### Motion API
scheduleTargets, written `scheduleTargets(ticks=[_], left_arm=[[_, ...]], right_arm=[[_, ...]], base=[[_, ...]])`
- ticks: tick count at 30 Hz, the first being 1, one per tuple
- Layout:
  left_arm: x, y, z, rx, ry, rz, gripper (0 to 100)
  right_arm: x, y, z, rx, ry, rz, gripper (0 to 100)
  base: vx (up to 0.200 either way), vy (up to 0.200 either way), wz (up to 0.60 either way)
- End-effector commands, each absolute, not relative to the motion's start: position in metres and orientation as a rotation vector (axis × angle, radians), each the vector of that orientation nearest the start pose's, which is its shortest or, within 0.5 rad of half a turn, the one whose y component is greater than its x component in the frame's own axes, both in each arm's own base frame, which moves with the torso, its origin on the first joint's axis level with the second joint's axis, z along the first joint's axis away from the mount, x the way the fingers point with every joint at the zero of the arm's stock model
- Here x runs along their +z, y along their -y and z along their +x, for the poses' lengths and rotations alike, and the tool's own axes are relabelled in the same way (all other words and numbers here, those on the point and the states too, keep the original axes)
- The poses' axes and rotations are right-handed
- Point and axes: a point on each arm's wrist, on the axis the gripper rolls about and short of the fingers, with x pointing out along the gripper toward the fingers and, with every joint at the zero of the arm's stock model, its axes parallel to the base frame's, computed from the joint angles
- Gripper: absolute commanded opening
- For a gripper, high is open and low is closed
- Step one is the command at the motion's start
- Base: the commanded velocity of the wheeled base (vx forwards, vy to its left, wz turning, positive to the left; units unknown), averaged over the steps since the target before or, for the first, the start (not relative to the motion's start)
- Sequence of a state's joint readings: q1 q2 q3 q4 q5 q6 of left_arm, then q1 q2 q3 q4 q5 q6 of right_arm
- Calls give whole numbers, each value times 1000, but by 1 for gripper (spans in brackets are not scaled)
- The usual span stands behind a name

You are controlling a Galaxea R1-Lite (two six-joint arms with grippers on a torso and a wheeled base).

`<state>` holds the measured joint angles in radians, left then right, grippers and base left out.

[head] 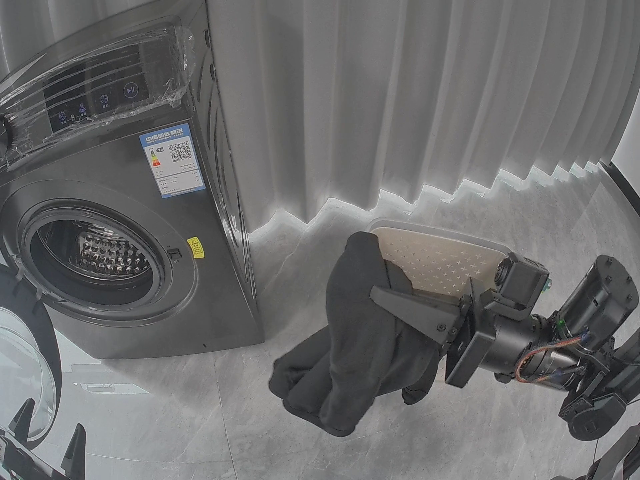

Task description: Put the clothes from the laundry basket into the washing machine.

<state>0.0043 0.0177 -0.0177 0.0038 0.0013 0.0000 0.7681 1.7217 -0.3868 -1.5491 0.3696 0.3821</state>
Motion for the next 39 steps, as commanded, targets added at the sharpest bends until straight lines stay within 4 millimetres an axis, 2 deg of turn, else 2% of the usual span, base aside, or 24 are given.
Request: scheduleTargets(ticks=[1,5,8,17,25,30,36,39], left_arm=[[75,0,-23,6,-3,0,100],[75,0,-23,6,-3,-3,100],[76,0,-23,0,-2,-9,100],[75,0,-23,5,-3,0,100],[75,0,-23,5,-3,-3,100],[75,0,-23,6,-3,0,100],[75,0,-23,6,-3,0,100],[76,0,-23,6,-2,0,100]], right_arm=[[157,-183,190,1123,-22,374,0],[152,-179,199,1080,-25,351,0],[147,-177,205,1044,-26,329,0],[143,-178,206,1041,-33,317,0],[143,-179,204,1044,-36,319,0],[139,-179,210,1007,-42,316,0],[136,-181,214,1002,-52,316,0],[135,-183,211,1011,-58,319,0]], base=[[0,0,0],[0,0,0],[0,200,0],[0,200,0],[0,0,0],[0,0,0],[0,0,600],[0,0,0]])
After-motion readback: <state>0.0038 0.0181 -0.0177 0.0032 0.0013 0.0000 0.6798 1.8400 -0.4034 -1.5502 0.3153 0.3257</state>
